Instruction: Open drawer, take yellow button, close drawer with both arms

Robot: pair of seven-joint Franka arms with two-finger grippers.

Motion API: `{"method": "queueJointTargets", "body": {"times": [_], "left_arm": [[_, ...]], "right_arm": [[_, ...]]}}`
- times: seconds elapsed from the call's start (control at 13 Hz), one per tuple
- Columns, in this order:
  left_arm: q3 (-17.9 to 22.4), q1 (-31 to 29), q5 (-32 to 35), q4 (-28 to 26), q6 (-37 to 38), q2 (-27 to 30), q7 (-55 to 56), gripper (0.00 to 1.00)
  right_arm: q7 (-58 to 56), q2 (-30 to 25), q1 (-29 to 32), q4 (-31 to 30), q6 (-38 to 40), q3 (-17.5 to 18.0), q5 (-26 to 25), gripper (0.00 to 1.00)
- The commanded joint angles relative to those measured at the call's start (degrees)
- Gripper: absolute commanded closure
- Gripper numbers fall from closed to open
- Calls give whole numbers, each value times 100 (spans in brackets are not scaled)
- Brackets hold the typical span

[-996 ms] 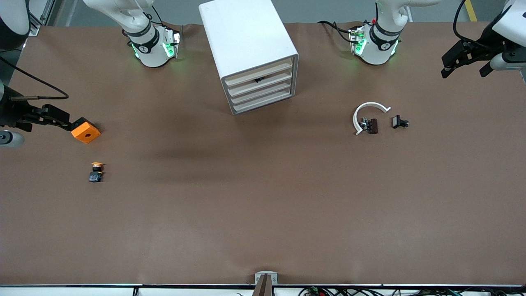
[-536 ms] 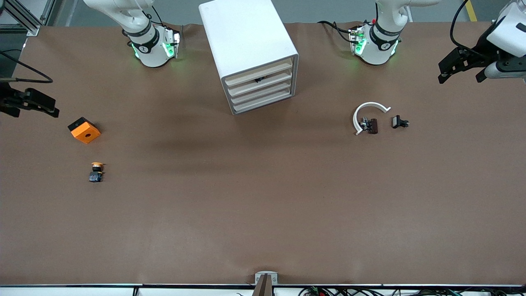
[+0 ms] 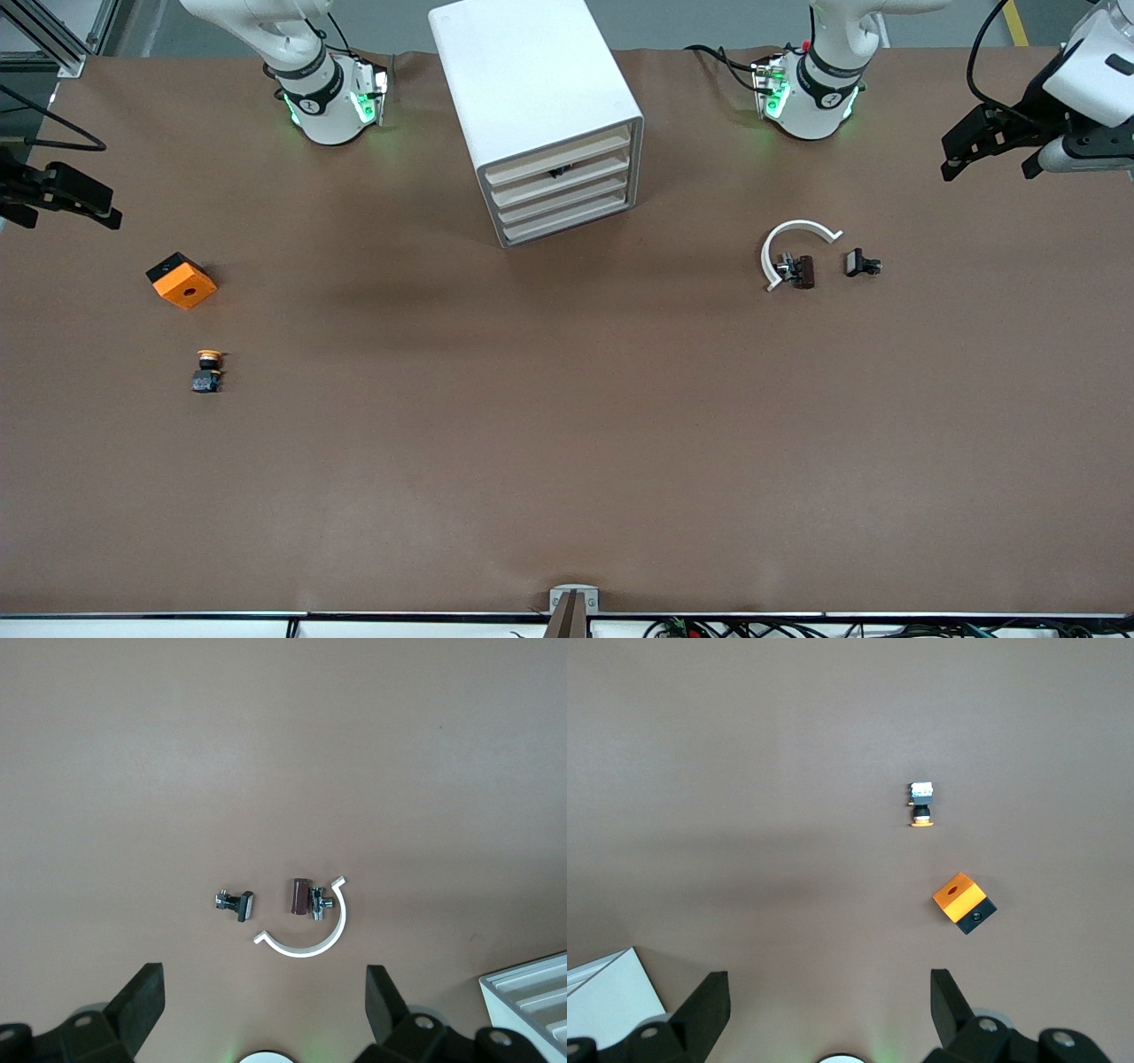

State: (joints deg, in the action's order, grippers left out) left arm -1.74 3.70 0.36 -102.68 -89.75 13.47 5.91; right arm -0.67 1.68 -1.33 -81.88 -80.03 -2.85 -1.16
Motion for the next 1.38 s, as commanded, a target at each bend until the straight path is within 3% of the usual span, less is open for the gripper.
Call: {"method": "queueJointTargets", "body": {"times": [0.0,0.23,0.46,1.3], "left_arm": [[-19,25,96,-225,1,242,-28,0],[-37,25,96,-384,10,384,-19,0],[-37,52,87,-314,89,402,-2,0],[16,25,96,398,203,-249,95,0]], "right_arm": [[41,-238,37,-215,-74,48,-16,0],[-47,-448,63,-206,-21,-179,141,0],[41,-466,28,-206,5,-128,124,0],[49,-642,-130,-267,102,-163,151,0]]}}
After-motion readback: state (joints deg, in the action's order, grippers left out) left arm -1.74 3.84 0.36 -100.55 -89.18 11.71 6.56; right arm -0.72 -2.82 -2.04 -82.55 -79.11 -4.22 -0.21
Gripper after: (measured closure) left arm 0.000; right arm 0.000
